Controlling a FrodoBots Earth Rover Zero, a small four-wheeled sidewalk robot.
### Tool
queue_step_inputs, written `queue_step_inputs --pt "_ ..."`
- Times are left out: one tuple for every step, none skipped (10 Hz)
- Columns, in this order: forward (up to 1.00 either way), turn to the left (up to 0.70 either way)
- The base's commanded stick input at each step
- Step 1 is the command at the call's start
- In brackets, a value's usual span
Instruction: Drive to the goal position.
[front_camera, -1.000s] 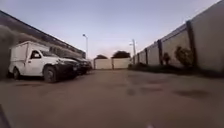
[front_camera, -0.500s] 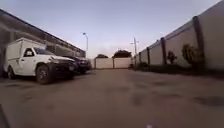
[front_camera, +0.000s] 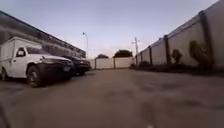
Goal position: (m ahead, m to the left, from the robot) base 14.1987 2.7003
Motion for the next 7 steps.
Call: queue_step_inputs --pt "1.00 0.00" --pt "1.00 0.00" --pt "1.00 0.00" --pt "1.00 0.00" --pt "1.00 0.00" --pt "1.00 0.00" --pt "1.00 0.00"
